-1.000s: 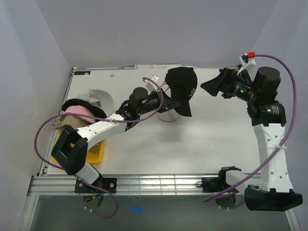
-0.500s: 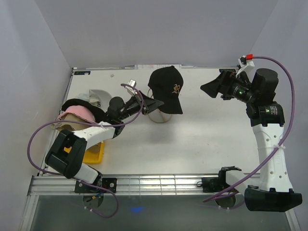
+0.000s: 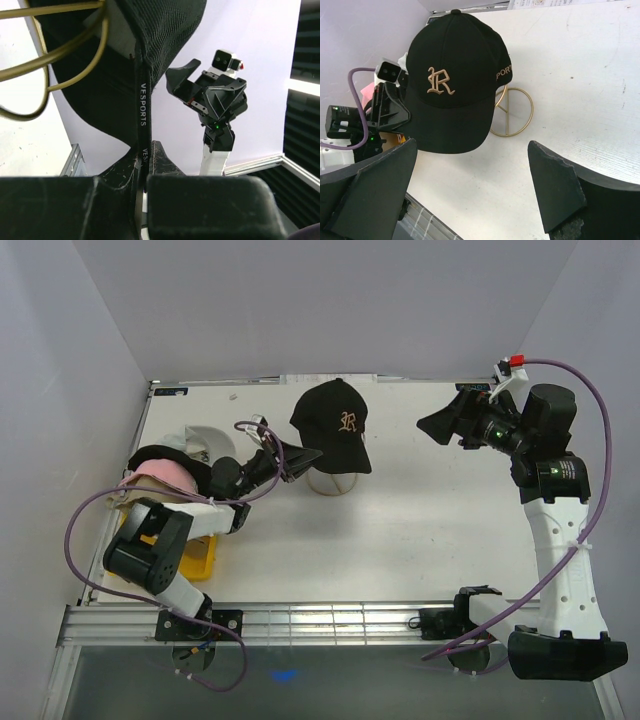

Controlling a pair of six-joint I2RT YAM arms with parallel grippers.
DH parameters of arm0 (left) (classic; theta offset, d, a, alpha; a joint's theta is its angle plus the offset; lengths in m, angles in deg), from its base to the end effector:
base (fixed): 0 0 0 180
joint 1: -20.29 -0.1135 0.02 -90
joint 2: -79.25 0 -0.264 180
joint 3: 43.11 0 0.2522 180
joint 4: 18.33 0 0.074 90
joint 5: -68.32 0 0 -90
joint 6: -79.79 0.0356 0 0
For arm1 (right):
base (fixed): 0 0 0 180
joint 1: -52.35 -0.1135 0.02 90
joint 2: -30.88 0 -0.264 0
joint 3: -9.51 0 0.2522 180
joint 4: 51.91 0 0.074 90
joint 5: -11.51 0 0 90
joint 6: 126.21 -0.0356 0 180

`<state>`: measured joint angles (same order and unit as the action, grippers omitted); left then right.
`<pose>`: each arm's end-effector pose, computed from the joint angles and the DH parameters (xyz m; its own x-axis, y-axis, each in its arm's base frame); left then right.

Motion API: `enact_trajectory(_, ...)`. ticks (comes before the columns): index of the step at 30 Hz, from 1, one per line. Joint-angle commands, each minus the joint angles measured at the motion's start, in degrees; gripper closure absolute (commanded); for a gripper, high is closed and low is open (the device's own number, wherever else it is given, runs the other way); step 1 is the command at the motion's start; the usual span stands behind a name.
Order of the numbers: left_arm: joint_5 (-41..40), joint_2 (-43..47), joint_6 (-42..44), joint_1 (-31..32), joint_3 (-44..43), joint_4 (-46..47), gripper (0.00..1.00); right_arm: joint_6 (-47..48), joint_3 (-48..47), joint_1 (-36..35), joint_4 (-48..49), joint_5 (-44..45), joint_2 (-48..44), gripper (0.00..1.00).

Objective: Stack the hats

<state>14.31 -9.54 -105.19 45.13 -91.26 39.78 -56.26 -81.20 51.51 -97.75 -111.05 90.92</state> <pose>0.2670 -0.1466 0.2440 -0.8690 -0.4860 -0.0929 0.1977 -0.1689 -0.9656 0.2052 0.0222 0.4437 -0.4281 0.2827 -0.8584 -0.4098 0.7858 0.4632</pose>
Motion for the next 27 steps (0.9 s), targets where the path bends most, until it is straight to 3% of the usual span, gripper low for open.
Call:
enact_trajectory(1, 0.75, -1.37, -5.04, -0.58, 1.69, 11.0, 1.0, 1.16, 0.13, 0.14, 0.79, 0.3, -0.7, 0.04)
enact_trajectory(10, -1.0, -5.6, -9.78, -0.85, 7.4, 17.76, 1.0, 1.33, 0.39, 0.14, 0.79, -0.23, -0.26, 0.04)
enact_trajectory(27, -2.76, -11.93, -10.93, -0.85, 14.0, 18.74, 1.0, 2.91, 0.92, -0.48, 0.08, 1.18, 0.44, 0.04)
